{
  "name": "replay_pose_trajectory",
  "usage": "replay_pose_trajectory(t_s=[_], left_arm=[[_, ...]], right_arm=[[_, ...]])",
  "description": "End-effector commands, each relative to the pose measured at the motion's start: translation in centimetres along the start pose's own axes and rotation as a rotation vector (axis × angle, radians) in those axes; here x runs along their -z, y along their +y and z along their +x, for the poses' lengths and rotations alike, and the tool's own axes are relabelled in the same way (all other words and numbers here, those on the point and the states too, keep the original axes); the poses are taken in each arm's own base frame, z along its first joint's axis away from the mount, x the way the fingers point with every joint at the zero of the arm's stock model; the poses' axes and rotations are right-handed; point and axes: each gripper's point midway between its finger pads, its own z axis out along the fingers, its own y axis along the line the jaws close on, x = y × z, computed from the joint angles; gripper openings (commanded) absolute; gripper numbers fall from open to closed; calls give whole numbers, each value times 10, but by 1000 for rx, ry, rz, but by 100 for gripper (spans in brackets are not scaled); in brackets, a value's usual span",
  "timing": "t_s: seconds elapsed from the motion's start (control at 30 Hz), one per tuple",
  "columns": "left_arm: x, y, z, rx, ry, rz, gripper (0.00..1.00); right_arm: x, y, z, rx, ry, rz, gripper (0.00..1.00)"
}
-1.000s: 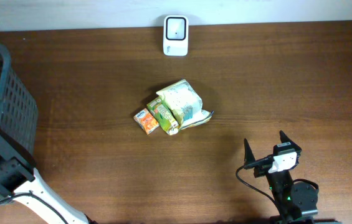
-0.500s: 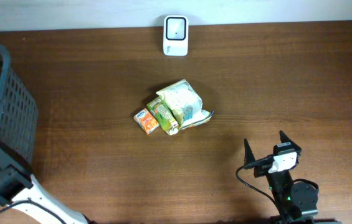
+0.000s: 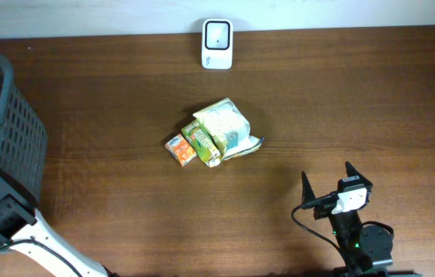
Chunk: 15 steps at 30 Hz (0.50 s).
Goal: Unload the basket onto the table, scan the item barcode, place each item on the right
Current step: 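Reach the left gripper into the basket and grasp the green tissue pack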
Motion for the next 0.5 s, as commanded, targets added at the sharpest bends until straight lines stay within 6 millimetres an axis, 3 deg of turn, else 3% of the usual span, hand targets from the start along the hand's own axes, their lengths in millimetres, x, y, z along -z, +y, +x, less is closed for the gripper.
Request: replay_pose_trajectory(t_s=[0.0, 0.03, 0.23, 0.47], left_arm=[[-16, 6, 9, 2, 32, -27, 8], [-15, 7, 11, 1, 39, -29, 0], [-4, 13, 25, -3, 103, -51, 0], [62, 16, 13, 5, 67, -42, 0]], right_arm=[[0, 0, 2, -4, 2, 4, 99], [0, 0, 2, -4, 1, 4, 99], [0, 0, 2, -4, 2, 4, 99], [0, 0, 2, -4, 2, 4, 99]])
